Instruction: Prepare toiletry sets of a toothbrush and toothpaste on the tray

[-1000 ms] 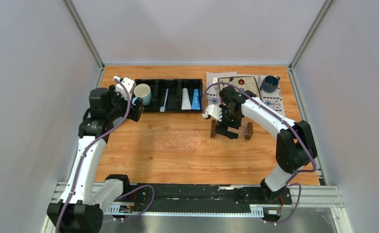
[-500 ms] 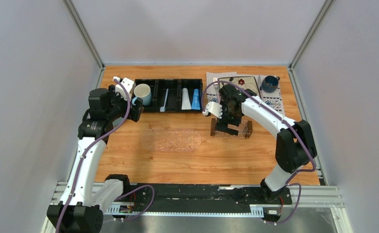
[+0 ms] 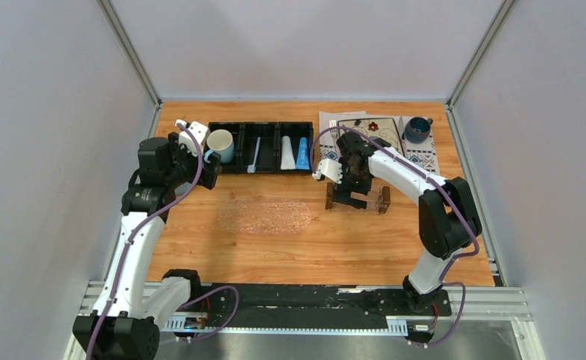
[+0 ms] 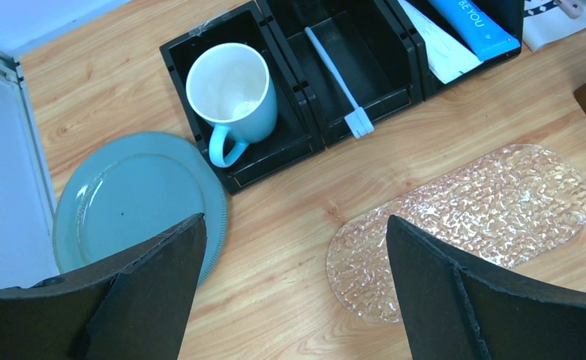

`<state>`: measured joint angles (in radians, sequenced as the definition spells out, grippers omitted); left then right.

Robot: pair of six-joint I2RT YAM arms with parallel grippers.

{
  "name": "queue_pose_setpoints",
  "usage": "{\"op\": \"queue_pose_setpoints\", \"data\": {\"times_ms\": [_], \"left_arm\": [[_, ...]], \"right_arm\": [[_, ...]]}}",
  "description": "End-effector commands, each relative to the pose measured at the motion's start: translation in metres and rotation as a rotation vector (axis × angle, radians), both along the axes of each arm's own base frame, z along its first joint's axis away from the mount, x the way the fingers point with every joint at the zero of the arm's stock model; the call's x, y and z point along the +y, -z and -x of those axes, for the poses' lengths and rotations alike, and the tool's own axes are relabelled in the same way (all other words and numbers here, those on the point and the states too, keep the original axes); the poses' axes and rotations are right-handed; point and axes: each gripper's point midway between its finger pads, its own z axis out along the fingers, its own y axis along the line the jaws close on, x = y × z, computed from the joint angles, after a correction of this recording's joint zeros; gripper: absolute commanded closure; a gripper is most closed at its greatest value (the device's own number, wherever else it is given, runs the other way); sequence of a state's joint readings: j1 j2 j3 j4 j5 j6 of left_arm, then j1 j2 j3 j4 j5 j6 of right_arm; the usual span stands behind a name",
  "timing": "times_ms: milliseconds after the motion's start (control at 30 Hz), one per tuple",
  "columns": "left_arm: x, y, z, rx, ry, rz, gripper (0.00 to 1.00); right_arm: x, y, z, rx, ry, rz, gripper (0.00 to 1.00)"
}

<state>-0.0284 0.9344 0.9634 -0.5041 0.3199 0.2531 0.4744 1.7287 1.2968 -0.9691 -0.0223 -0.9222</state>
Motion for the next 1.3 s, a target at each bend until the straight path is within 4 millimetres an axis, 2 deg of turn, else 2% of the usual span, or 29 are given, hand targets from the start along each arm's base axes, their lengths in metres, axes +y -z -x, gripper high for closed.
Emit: {"op": "queue_pose_setpoints", "data": {"times_ms": [0, 133, 233, 433, 733, 1100, 1267], "left_arm": [[0.002, -0.007, -0.003, -0.048, 0.005, -0.023, 0.03], [0.001, -0.005, -0.004, -0.045, 0.006, -0.023, 0.03], [0.002, -0.005, -0.004, -0.047, 0.004, -0.025, 0.03], [0.004, -0.004, -0.003, -0.054, 0.002, -0.039, 0.03], [0.012, 0.002, -0.006, -0.057, -0.034, -0.073, 0.03], [0.029, 0.006, -0.016, -0.045, -0.137, -0.092, 0.03], [0.043, 0.005, -0.022, -0.038, -0.203, -0.064, 0.03]], "right_arm": [[0.001, 0.003, -0.013, -0.034, -0.016, 0.007, 0.0], [0.0, 0.01, -0.011, -0.01, -0.014, 0.008, 0.0], [-0.001, 0.014, -0.009, 0.004, -0.012, 0.017, 0.04], [-0.001, 0.009, -0.008, 0.002, -0.001, 0.008, 0.25], [0.006, -0.014, -0.003, 0.002, 0.015, -0.017, 0.43], [0.049, -0.051, 0.008, -0.072, -0.01, -0.022, 0.51], [0.089, -0.066, 0.019, -0.102, -0.033, -0.055, 0.53]]}}
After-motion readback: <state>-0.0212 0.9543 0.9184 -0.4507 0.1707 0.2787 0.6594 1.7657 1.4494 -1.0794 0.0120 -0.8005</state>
